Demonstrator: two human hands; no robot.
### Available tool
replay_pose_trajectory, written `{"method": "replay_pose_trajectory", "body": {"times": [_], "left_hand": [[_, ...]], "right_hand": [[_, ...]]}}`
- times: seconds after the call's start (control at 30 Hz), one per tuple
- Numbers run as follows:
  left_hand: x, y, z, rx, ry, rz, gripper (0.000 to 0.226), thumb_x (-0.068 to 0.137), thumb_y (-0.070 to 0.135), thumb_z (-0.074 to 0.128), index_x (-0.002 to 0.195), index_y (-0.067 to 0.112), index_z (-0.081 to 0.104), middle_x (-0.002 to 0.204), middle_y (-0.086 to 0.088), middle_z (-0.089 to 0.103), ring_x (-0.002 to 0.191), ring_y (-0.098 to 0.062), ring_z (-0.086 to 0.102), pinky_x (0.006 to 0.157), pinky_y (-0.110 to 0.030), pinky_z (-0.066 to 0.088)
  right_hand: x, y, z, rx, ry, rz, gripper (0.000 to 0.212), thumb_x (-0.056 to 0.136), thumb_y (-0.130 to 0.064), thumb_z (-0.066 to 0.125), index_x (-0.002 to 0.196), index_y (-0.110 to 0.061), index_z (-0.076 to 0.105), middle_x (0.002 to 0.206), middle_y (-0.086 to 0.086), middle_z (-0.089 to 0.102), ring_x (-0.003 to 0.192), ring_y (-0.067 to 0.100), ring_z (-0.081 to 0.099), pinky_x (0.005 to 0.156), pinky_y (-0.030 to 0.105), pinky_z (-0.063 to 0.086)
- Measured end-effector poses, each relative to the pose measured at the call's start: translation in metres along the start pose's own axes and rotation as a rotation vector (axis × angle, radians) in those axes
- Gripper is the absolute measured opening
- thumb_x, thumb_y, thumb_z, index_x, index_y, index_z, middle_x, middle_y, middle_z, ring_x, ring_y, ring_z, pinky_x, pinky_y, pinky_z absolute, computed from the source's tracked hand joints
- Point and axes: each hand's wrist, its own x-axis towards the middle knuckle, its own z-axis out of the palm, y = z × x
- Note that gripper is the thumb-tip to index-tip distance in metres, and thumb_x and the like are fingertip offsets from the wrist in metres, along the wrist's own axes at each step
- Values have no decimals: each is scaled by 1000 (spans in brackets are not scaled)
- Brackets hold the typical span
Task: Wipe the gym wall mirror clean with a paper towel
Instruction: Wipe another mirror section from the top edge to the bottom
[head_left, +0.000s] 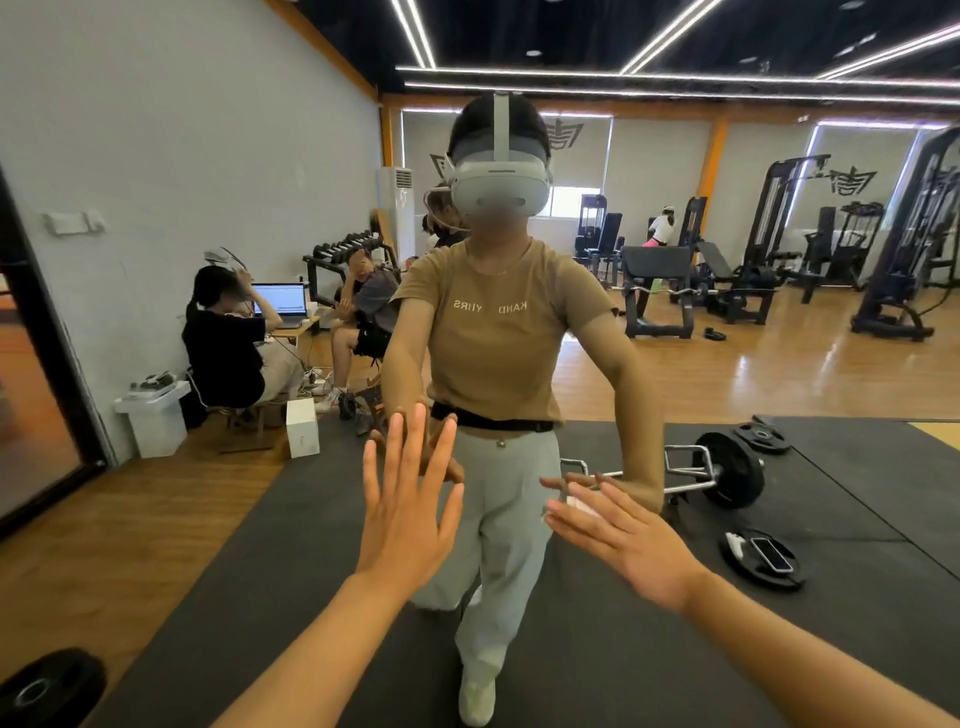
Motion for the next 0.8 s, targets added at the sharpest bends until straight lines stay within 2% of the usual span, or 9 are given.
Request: {"method": "replay_pose_trajectory", "body": {"times": [0.07, 0.13, 0.2, 0.27, 0.4, 0.47, 0.6, 0.8], "left_hand": [[-5, -3, 2, 21, -6, -1, 70, 98, 42, 37, 160, 20, 15, 168, -14, 1, 155, -32, 2, 121, -55, 4], [-9, -5, 3, 31, -3, -10, 69, 98, 42, 36, 160, 20, 16, 168, -14, 2, 155, -31, 2, 120, -57, 5], [-10, -7, 2, 33, -5, -14, 69, 98, 42, 36, 160, 19, 16, 168, -14, 1, 155, -32, 2, 120, -57, 3], [-11, -8, 2, 32, -11, -6, 70, 98, 43, 35, 160, 20, 15, 168, -14, 0, 155, -32, 2, 120, -57, 2], [-11, -17, 4, 31, 3, 53, 70, 98, 42, 36, 161, 21, 13, 168, -12, -4, 155, -30, 0, 120, -57, 3], [-10, -19, 9, 22, 28, 70, 71, 99, 42, 37, 161, 21, 10, 168, -10, -8, 155, -29, -4, 121, -56, -1], [-10, -17, 21, -9, 86, 72, 70, 102, 43, 35, 161, 20, 6, 168, -10, -11, 154, -28, -9, 121, -53, -11], [-8, -28, 44, 55, 194, 131, 66, 105, 47, 23, 160, 22, -3, 167, -12, -6, 154, -30, -7, 122, -55, -8]], "right_hand": [[18, 20, -14, 53, 56, 46, 87, 83, 1, 42, 161, -18, 9, 168, -3, 5, 154, 24, 8, 126, 41, 5], [46, 42, -31, 92, 145, 175, 87, 84, 4, 51, 160, -18, 14, 168, -1, 7, 154, 27, 11, 125, 44, 9], [75, 61, -45, 112, 248, 306, 72, 92, 1, 55, 156, -13, 25, 166, 4, 14, 153, 32, 14, 124, 49, 13], [100, 73, -55, 153, 356, 456, 60, 96, -1, 55, 152, -10, 32, 162, 10, 21, 153, 31, 12, 124, 50, 11], [117, 68, -53, 230, 527, 637, 55, 98, 0, 51, 149, -11, 35, 158, 14, 24, 153, 29, 9, 123, 53, 10], [112, 56, -44, 227, 571, 662, 51, 98, -2, 50, 147, -10, 38, 157, 15, 26, 153, 27, 9, 123, 52, 10], [90, 23, -22, 217, 550, 622, 50, 98, -10, 50, 147, -10, 38, 157, 14, 29, 153, 28, 9, 124, 48, 9], [52, -28, 20, 122, 495, 532, 45, 99, -11, 51, 144, -9, 44, 155, 12, 33, 147, 41, 24, 122, 50, 15]]}}
